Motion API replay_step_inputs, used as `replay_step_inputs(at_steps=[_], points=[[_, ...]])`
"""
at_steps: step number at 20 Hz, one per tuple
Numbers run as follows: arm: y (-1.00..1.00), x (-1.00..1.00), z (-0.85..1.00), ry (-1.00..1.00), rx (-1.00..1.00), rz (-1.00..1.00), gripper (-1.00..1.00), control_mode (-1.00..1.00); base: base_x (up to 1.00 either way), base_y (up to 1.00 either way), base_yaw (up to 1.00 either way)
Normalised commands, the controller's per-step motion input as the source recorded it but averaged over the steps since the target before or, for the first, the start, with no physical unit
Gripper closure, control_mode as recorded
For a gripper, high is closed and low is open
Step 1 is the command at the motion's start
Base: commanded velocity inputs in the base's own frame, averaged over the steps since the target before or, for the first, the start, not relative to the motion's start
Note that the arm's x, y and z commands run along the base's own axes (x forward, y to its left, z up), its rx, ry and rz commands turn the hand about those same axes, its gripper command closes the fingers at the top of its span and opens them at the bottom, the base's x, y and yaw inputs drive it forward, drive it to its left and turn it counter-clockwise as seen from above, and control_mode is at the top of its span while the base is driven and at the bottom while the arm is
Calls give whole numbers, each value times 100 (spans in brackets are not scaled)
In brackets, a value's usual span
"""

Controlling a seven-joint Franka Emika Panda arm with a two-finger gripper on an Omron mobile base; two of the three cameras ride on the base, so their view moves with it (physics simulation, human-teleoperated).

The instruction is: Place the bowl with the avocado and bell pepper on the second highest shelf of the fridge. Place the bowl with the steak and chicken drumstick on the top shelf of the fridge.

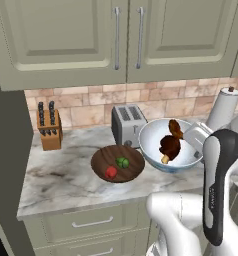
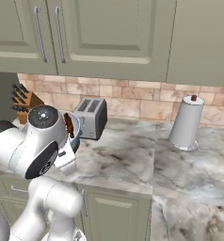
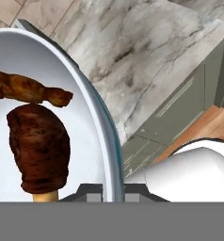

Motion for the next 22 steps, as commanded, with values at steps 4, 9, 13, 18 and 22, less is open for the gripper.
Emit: replay_step_inputs(at_steps=[4, 9, 13, 18, 22], points=[[0, -1, 0, 0, 0, 0, 100, -100, 0, 0, 0], [0, 0, 0, 0, 0, 0, 100, 100, -71, 7, 12], [0, 0, 0, 0, 0, 0, 100, 100, -94, 48, 21], [0, 0, 0, 0, 0, 0, 100, 100, -90, 58, 23], [0, 0, 0, 0, 0, 0, 100, 100, -100, 41, 26]])
